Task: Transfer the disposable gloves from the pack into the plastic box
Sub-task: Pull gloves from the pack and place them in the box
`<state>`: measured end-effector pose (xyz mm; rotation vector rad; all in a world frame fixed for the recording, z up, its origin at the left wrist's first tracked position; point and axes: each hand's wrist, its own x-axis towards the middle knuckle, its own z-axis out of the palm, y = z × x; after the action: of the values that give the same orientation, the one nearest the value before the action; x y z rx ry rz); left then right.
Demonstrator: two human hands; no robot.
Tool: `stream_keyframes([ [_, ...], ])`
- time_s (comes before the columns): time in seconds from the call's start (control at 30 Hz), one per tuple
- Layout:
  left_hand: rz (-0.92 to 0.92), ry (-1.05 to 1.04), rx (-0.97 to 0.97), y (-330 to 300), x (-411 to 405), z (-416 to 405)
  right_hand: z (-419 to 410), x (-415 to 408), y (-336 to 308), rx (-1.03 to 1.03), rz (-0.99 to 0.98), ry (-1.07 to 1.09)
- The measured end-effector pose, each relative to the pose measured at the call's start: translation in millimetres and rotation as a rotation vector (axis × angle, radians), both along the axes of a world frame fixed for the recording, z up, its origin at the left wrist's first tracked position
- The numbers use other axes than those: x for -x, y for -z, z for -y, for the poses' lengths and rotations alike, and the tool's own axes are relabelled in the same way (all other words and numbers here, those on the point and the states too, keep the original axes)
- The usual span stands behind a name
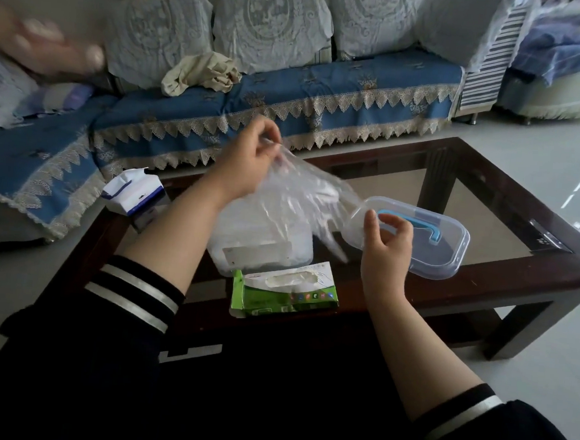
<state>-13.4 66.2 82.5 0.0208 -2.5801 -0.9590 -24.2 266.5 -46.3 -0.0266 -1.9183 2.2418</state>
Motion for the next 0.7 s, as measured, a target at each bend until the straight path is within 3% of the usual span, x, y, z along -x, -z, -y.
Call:
stream_keyframes([
  [0.07, -0.055, -0.132, 0.016, 0.6, 11.7, 21.8, 3.6, 1.3, 2.2, -0.038, -0.006, -0.043],
  [0.2, 0.056, -0.437, 0.004, 22.6, 29.7, 62.3, 15.2, 6.2, 11.8, -0.21, -0.011, -0.162],
  [0.43, 0.239, -0.555, 0.139, 66.2, 31.9, 90.8, 32.4, 7.0, 24.2, -0.678, -0.044, -0.363],
  [0.53, 0.262, -0.578, 0.207, 72.7, 27.6, 96.8, 33.8, 7.4, 26.9, -0.76, -0.065, -0.45],
  [0.63, 0.206, -0.61, 0.388, 70.4, 17.4, 96.8, 34.5, 8.9, 32.1, -0.808, -0.144, -0.535],
  [0.7, -0.006, -0.585, 0.49, 69.3, 6.4, 87.9, 35.6, 9.1, 34.1, -0.876, -0.168, -0.608],
])
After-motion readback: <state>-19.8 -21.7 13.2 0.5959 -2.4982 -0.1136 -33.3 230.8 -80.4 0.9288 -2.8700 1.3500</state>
